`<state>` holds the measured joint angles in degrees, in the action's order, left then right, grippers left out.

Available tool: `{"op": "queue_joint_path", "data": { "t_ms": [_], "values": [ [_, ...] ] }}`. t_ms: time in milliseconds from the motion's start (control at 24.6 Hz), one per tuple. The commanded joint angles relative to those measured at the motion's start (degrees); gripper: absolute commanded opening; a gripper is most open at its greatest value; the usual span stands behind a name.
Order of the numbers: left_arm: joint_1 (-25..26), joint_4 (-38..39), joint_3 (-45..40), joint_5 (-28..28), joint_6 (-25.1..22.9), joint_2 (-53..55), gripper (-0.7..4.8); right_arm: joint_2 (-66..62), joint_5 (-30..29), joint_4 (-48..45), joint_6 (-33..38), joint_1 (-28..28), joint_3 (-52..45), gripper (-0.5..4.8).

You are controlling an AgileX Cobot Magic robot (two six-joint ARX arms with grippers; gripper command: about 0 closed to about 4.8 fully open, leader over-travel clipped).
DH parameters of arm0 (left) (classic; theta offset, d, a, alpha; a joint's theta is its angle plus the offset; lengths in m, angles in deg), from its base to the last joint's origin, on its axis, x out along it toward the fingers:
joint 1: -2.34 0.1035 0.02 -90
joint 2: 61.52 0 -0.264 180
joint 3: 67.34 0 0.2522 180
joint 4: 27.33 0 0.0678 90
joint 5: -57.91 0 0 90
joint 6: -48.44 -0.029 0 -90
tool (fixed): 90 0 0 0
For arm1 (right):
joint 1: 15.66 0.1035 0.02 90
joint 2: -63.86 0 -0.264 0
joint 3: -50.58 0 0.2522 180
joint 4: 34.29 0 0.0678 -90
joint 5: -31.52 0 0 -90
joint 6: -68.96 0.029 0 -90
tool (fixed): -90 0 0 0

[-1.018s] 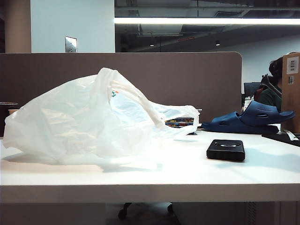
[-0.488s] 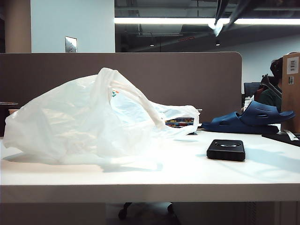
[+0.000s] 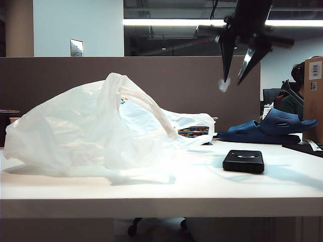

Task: Put the power bank into the bag.

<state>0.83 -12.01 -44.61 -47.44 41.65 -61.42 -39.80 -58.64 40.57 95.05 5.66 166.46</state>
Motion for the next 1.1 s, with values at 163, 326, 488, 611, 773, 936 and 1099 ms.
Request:
{"op": "queue_joint_path", "data": {
  "t_ms": [163, 326, 488, 611, 773, 936, 1099],
  "values": [
    [0.2, -0.3, 0.2, 0.1, 0.0, 0.0, -0.06, -5.3, 3.3, 0.0, 8.9, 1.6, 0.1, 2.38],
    [0.2, -0.3, 0.2, 0.1, 0.0, 0.0, -0.06, -6.6, 8.1, -0.2, 9.3, 1.6, 0.1, 3.62],
    [0.2, -0.3, 0.2, 0.1, 0.0, 0.0, -0.06, -7.2, 12.0, -1.4, 9.4, 1.6, 0.1, 4.6],
    [0.2, -0.3, 0.2, 0.1, 0.0, 0.0, -0.06, -9.4, 11.9, -1.7, 10.0, 1.6, 0.1, 4.77],
    [0.2, -0.3, 0.2, 0.1, 0.0, 0.0, -0.06, -11.2, 11.8, -1.8, 10.2, 1.6, 0.1, 4.77],
    [0.2, -0.3, 0.2, 0.0, 0.0, 0.0, -0.06, -12.9, 12.1, -3.0, 10.3, 1.6, 0.0, 4.77],
    [0.2, -0.3, 0.2, -0.1, 0.0, 0.0, -0.06, -13.6, 12.0, -4.8, 10.3, 1.6, -1.1, 4.77]
  ]
}}
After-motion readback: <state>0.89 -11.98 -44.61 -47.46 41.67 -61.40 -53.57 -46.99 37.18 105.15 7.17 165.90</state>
